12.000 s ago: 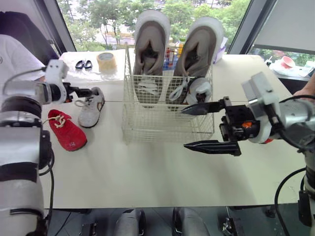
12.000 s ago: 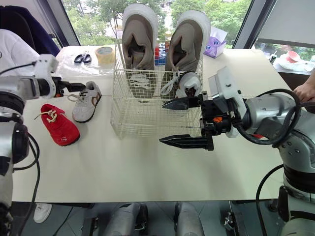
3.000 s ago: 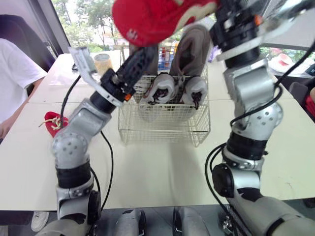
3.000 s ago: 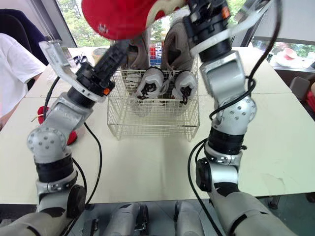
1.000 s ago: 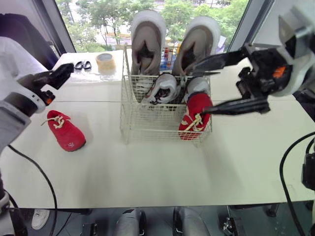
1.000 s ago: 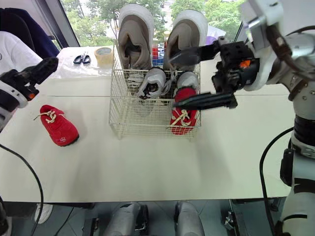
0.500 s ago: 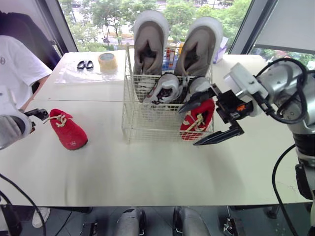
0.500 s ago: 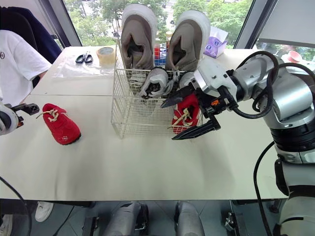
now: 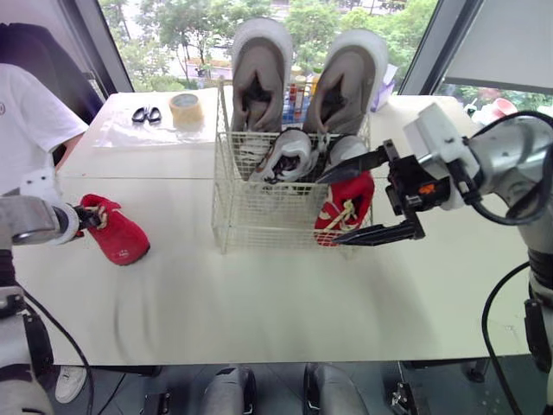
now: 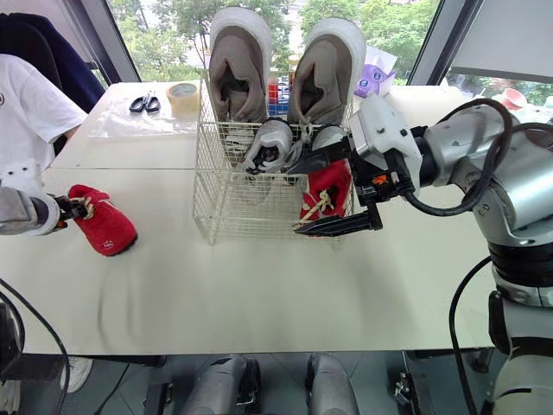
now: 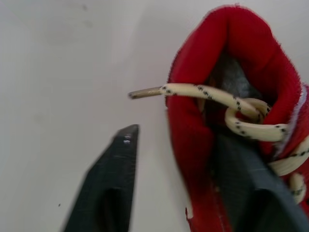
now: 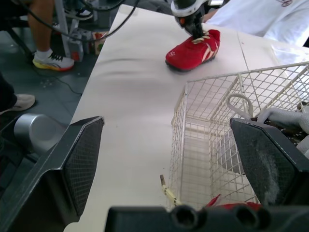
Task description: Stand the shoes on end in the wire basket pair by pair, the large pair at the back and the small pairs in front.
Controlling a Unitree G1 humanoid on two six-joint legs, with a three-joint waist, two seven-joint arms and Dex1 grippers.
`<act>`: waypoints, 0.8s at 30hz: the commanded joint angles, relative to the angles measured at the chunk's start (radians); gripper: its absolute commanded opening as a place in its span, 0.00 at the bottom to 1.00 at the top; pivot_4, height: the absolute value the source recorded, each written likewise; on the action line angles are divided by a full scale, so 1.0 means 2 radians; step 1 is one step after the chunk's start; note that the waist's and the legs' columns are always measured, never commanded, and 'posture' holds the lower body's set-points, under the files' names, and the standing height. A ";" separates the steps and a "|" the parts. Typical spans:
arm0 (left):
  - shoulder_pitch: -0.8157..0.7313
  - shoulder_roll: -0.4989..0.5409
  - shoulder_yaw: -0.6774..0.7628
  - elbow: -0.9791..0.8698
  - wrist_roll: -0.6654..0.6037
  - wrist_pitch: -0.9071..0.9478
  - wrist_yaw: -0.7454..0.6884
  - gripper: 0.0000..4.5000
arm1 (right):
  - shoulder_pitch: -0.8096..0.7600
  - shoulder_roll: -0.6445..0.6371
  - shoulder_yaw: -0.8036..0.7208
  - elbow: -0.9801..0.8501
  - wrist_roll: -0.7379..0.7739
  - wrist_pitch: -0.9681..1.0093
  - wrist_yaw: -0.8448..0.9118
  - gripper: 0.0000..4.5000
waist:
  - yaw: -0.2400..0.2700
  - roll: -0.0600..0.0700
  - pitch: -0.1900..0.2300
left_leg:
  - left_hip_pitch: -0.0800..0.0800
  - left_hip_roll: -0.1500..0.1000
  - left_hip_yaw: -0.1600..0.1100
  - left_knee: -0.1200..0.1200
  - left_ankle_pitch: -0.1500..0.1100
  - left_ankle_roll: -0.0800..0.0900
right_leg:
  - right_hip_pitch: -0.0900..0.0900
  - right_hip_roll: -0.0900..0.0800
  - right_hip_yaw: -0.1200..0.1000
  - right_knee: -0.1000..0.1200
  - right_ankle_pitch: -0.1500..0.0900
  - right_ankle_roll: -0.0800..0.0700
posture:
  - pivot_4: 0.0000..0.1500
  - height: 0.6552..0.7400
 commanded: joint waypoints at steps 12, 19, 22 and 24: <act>-0.051 -0.002 0.080 -0.194 0.062 -0.017 -0.107 0.01 | -0.020 -0.026 -0.020 0.027 0.013 0.018 -0.007 1.00 | 0.001 -0.004 0.001 | -0.001 0.000 -0.001 0.000 0.000 0.000 | -0.001 -0.001 0.000 0.000 0.000 0.000 | 1.00 1.00; -0.051 -0.185 0.212 -0.520 -0.154 -0.114 -0.044 0.01 | -0.062 -0.014 -0.023 0.073 0.051 0.063 0.016 1.00 | 0.002 -0.004 0.001 | -0.003 0.000 0.000 0.000 0.000 0.000 | -0.002 -0.003 0.000 -0.001 0.001 -0.001 | 1.00 1.00; 0.007 -0.229 0.156 -0.601 -0.131 -0.163 -0.073 0.01 | -0.069 -0.005 -0.009 0.087 0.041 0.061 0.017 1.00 | 0.000 -0.004 0.001 | -0.002 0.000 0.000 0.000 0.000 0.000 | -0.001 -0.004 0.000 -0.001 0.001 -0.001 | 1.00 1.00; 0.046 -0.228 0.098 -0.626 -0.090 -0.191 -0.114 0.01 | -0.076 -0.001 -0.001 0.101 0.028 0.054 0.017 1.00 | -0.002 -0.004 0.000 | -0.001 0.000 0.000 0.000 0.001 0.000 | -0.001 -0.002 0.000 0.000 0.001 -0.001 | 1.00 1.00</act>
